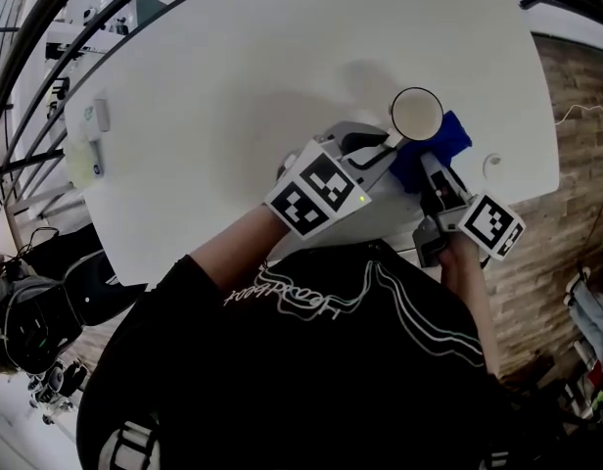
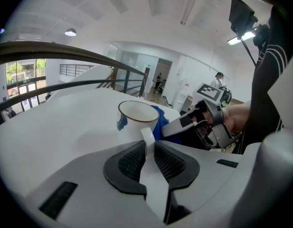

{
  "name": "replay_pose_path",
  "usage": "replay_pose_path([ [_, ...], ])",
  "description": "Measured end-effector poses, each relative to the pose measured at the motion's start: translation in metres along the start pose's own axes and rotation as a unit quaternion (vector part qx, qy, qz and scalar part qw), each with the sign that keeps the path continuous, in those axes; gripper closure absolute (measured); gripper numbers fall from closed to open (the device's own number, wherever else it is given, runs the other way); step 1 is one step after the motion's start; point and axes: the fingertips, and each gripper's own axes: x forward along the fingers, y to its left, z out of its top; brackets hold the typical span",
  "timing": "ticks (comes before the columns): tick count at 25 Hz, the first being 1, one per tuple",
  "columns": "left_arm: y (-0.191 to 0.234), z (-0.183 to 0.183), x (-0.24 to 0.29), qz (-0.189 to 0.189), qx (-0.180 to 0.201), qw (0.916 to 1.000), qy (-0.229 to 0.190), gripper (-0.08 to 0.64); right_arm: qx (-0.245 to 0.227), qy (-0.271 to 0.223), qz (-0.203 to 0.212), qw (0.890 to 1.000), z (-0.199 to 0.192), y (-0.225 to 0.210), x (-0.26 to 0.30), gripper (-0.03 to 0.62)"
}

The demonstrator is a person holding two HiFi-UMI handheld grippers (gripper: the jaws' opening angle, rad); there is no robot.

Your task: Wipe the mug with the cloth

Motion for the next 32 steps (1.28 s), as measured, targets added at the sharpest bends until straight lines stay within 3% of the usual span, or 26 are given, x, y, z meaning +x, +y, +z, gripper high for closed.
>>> replay_pose_path([
  [4, 0.000, 0.000, 0.000, -0.005, 0.003, 1.0000, 0.000, 0.494, -0.013, 0.025, -0.008, 1.000, -0.001, -0.003, 0.002, 0.527],
  [12, 0.001, -0.002, -0.003, -0.003, 0.025, 0.9996, 0.013, 0.494, -0.076, 0.037, 0.041, 0.996, 0.021, 0.000, -0.027, 0.528],
  [18, 0.005, -0.001, -0.007, 0.025, 0.058, 0.9971, 0.041, 0.493, -0.082, 0.017, 0.107, 0.991, 0.048, 0.018, -0.053, 0.528],
  [24, 0.013, -0.003, -0.013, 0.060, 0.093, 0.9923, 0.057, 0.492, -0.074, 0.021, 0.174, 0.982, 0.051, 0.043, -0.053, 0.528],
  [32, 0.023, -0.010, -0.028, 0.083, 0.119, 0.9873, 0.065, 0.491, -0.088, 0.025, 0.176, 0.980, 0.044, 0.054, -0.031, 0.528],
])
